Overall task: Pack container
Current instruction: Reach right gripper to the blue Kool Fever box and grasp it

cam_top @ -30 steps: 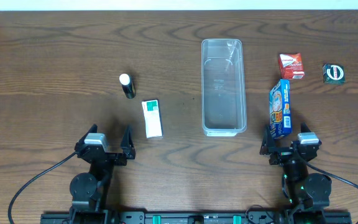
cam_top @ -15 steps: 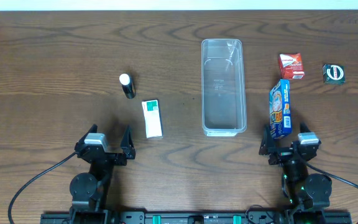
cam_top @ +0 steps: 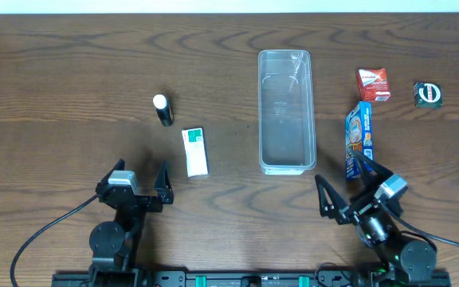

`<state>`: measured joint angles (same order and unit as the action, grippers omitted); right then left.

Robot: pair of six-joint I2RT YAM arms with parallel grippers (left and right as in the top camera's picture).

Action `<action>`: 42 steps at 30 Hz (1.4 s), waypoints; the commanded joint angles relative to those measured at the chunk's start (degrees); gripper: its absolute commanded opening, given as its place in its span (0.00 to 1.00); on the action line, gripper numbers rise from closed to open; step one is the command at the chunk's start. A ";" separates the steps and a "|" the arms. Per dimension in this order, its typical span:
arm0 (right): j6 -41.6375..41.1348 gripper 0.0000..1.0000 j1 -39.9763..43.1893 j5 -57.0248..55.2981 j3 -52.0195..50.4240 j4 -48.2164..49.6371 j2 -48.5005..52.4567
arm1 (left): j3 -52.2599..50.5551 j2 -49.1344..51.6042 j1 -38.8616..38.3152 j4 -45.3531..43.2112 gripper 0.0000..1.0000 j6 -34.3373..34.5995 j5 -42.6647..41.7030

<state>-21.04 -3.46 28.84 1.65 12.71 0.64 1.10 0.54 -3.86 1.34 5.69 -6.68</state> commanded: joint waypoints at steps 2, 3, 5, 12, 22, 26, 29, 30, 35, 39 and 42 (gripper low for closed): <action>3.04 0.99 -0.57 2.10 8.26 -4.50 0.74 | -0.87 -0.31 -0.17 2.08 0.98 -0.94 -0.63; 4.50 0.99 -0.57 0.68 10.80 -7.30 1.57 | -0.87 -0.31 -0.17 2.08 0.98 -0.94 -0.63; 8.04 0.99 -0.57 -2.64 16.79 -13.90 4.48 | -0.87 -0.31 -0.17 2.08 0.98 -0.94 -0.63; 19.61 0.99 -0.42 -15.15 42.42 -40.19 27.74 | -0.87 -0.31 -0.17 2.08 0.98 -0.94 -0.63; 23.06 0.99 4.50 -17.51 74.36 -69.64 67.60 | -0.87 -0.31 -0.17 2.08 0.98 -0.94 -0.63; 23.52 0.99 4.59 -19.52 75.91 -70.62 75.14 | -0.87 -0.31 -0.17 2.08 0.98 -0.94 -0.63; 23.47 0.99 4.59 -26.45 75.91 -70.55 79.54 | -0.87 -0.31 -0.17 2.08 0.98 -0.94 -0.63; 23.45 0.99 4.66 -28.92 75.91 -70.38 81.11 | -0.87 -0.31 -0.17 2.08 0.98 -0.94 -0.63; 23.45 0.99 5.27 -30.99 75.91 -69.57 87.06 | -0.87 -0.31 -0.17 2.08 0.98 -0.94 -0.63; 23.17 0.99 6.45 -30.99 75.91 -68.98 91.69 | -0.87 -0.31 -0.17 2.08 0.98 -0.94 -0.63; 21.33 0.99 7.26 -30.88 75.91 -67.89 95.43 | -0.87 -0.31 -0.17 2.08 0.98 -0.94 -0.63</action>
<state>1.23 2.81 -0.78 76.34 -55.57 93.69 1.13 0.54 -3.86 1.34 5.69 -6.68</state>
